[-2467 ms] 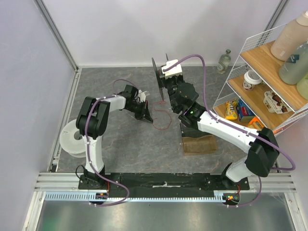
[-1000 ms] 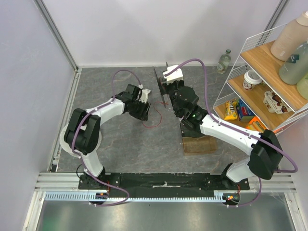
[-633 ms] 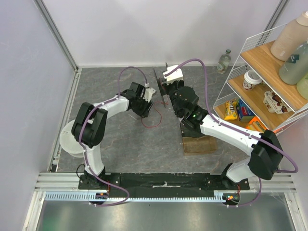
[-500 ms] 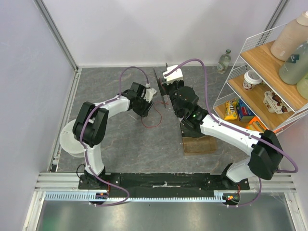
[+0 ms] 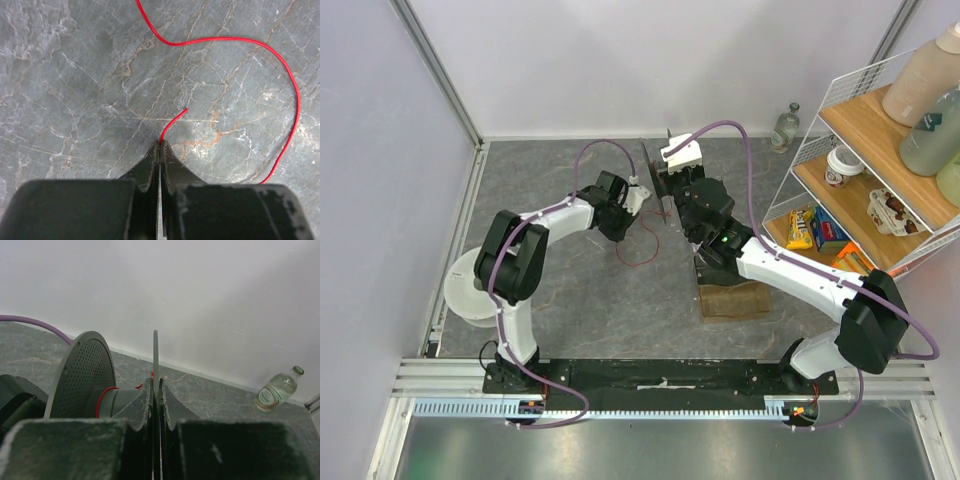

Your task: Wrap the cables

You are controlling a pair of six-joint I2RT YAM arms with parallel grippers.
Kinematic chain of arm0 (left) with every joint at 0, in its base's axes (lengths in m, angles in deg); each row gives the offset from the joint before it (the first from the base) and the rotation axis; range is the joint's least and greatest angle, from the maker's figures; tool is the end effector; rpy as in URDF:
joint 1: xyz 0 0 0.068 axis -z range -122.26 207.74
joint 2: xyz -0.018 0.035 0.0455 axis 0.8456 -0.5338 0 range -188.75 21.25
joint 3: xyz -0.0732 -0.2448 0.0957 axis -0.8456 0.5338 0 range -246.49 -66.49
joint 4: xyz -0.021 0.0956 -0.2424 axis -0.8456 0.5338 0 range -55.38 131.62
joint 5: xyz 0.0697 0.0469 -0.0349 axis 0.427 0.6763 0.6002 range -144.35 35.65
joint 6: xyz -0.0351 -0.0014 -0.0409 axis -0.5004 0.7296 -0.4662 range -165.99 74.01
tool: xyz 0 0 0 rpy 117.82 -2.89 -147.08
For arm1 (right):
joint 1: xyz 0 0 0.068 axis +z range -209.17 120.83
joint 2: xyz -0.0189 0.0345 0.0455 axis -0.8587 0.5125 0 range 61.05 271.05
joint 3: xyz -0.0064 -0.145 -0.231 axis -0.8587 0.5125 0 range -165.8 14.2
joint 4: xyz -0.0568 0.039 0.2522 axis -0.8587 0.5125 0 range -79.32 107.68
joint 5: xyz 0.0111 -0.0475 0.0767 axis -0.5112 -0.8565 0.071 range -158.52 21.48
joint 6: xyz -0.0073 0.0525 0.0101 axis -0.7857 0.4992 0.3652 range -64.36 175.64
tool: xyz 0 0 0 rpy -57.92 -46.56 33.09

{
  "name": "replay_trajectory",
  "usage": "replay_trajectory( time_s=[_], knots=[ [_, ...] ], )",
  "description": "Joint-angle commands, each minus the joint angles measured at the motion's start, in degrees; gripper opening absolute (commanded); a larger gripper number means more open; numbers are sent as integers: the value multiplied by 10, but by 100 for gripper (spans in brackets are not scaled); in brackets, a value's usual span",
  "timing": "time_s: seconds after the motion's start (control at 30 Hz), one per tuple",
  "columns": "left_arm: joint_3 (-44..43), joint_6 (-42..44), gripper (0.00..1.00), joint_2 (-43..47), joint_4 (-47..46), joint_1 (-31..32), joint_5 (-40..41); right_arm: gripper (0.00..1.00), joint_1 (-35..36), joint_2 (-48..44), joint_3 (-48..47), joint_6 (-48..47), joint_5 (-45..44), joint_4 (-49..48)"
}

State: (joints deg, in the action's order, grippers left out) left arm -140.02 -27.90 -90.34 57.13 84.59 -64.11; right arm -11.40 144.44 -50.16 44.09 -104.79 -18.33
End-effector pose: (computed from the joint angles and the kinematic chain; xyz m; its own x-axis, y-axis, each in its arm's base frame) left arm 0.3548 -0.1864 0.1602 -0.5773 0.6353 -0.5129 0.7351 0.6779 0.0123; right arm 0.2454 0.2390 0.3703 0.1552 -0.0691 -0.9855 -0.1781 0.9793 -0.0967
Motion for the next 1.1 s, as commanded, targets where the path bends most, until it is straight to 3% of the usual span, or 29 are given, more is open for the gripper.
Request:
replay_trajectory(
  time_s=[0.0, 0.2, 0.47, 0.6, 0.73, 0.93, 1.07],
  knots=[
    [17, -37, 2, 50, 47, -15, -51, 0, -5, -29, -5, -5, -11, -50],
    [102, -31, 2, 245, 69, -2, -144, 0, -35, -7, -28, 23, -55, -20],
    [91, 19, 2, 486, 205, 33, -303, 0, -72, 53, -95, 90, -85, 17],
    [6, 40, 2, 536, 296, 43, -394, 0, -87, 101, -134, 94, -108, 7],
    [-118, 0, 2, 545, 329, 46, -462, 0, -91, 142, -148, 67, -110, -26],
    [-327, -20, 2, 509, 344, 31, -430, 0, -92, 157, -109, 41, -57, -46],
    [-463, -59, 2, 468, 306, 27, -382, 0, -92, 154, -70, 29, -21, -45]
  ],
)
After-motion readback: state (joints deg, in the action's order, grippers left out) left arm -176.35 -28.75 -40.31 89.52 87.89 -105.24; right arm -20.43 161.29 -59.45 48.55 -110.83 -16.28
